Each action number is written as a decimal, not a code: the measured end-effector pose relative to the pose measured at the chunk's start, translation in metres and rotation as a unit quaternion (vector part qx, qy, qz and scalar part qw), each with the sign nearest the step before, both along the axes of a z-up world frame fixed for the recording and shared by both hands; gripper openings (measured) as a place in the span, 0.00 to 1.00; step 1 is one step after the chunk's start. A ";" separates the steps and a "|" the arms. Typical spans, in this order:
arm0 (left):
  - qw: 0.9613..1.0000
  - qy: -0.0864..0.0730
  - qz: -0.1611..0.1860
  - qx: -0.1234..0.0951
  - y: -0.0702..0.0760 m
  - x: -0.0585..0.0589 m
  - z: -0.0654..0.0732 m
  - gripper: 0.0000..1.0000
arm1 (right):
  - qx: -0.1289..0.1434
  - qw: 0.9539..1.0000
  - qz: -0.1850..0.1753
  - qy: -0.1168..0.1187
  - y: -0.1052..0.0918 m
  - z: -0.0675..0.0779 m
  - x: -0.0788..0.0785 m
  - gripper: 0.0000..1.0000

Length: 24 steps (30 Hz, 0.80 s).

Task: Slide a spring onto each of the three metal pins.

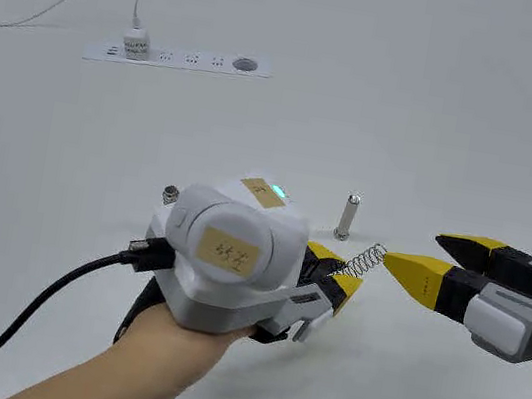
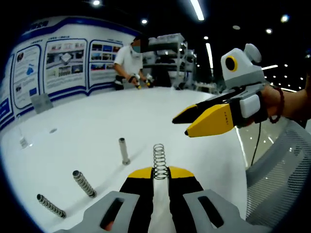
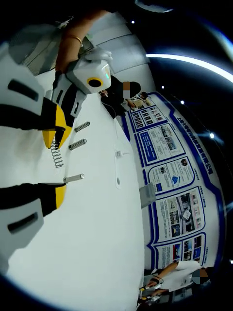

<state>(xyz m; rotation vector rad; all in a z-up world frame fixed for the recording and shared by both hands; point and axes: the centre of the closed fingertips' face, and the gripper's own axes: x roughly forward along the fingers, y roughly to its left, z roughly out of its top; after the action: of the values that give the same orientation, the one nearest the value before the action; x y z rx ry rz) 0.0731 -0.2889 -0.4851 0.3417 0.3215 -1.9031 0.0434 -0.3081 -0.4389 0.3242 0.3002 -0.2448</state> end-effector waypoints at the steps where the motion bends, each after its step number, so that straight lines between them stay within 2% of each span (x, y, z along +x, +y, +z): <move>1: 1.000 0.001 -0.002 -0.003 0.003 0.000 0.002 0.10 | 0.003 1.000 0.000 -0.003 0.001 0.001 0.001 0.44; 5: 1.000 0.011 -0.004 -0.020 0.010 -0.001 0.010 0.10 | 0.028 0.999 0.002 -0.016 0.003 0.003 0.005 0.42; 7: 1.000 0.010 -0.004 -0.026 0.013 -0.001 0.012 0.10 | 0.038 0.999 0.004 -0.024 0.005 0.004 0.007 0.41; 12: 0.999 0.012 -0.008 -0.040 0.021 -0.003 0.017 0.10 | 0.059 0.998 0.019 -0.030 0.015 0.004 0.012 0.37; 17: 0.998 0.022 -0.007 -0.056 0.028 -0.003 0.026 0.10 | 0.085 0.995 0.025 -0.039 0.021 0.004 0.016 0.32; 20: 0.997 0.032 -0.006 -0.065 0.032 -0.003 0.031 0.10 | 0.096 0.994 0.029 -0.042 0.024 0.004 0.018 0.32; 21: 0.997 0.045 -0.003 -0.069 0.033 -0.003 0.034 0.10 | 0.098 0.994 0.030 -0.043 0.025 0.005 0.019 0.32; 24: 0.995 0.061 0.002 -0.077 0.037 0.000 0.039 0.10 | 0.107 0.993 0.035 -0.044 0.029 0.005 0.021 0.30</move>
<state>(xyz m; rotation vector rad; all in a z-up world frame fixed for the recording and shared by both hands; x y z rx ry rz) 0.0730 -0.2517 -0.4457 0.1219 0.2537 -1.9358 0.0642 -0.2790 -0.4339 0.5345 0.2506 -0.1283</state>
